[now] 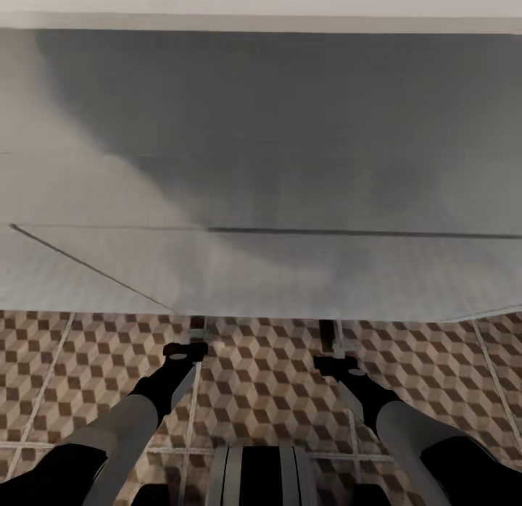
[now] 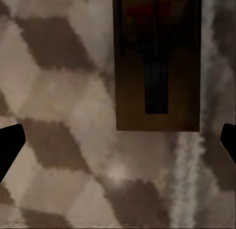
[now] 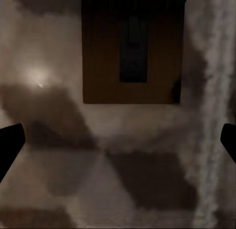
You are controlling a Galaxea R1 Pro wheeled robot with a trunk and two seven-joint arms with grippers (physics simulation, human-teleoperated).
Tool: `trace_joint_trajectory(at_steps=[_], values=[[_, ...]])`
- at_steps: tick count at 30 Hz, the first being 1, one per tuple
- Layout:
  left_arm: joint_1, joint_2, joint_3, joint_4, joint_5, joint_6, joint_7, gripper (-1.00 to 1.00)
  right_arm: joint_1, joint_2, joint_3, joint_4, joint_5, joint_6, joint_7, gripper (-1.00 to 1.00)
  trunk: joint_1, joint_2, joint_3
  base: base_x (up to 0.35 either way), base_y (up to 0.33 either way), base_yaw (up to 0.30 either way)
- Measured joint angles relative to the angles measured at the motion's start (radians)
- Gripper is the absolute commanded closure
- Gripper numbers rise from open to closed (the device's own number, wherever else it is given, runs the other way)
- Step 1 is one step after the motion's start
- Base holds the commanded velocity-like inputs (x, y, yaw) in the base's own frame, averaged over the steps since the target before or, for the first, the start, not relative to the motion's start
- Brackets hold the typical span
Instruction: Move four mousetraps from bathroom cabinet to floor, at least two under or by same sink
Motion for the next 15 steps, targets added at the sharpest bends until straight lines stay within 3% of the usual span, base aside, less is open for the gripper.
trace_joint_trajectory(at_steps=[15], values=[[0.000,-0.001,0.001,-0.021,0.001,0.003,-0.004,-1.00,0.000,0.001,0.001,0.000,0.000,-0.002,0.000,-1.00,0.000,0.000,0.000,-0.327,0.000,0.000]])
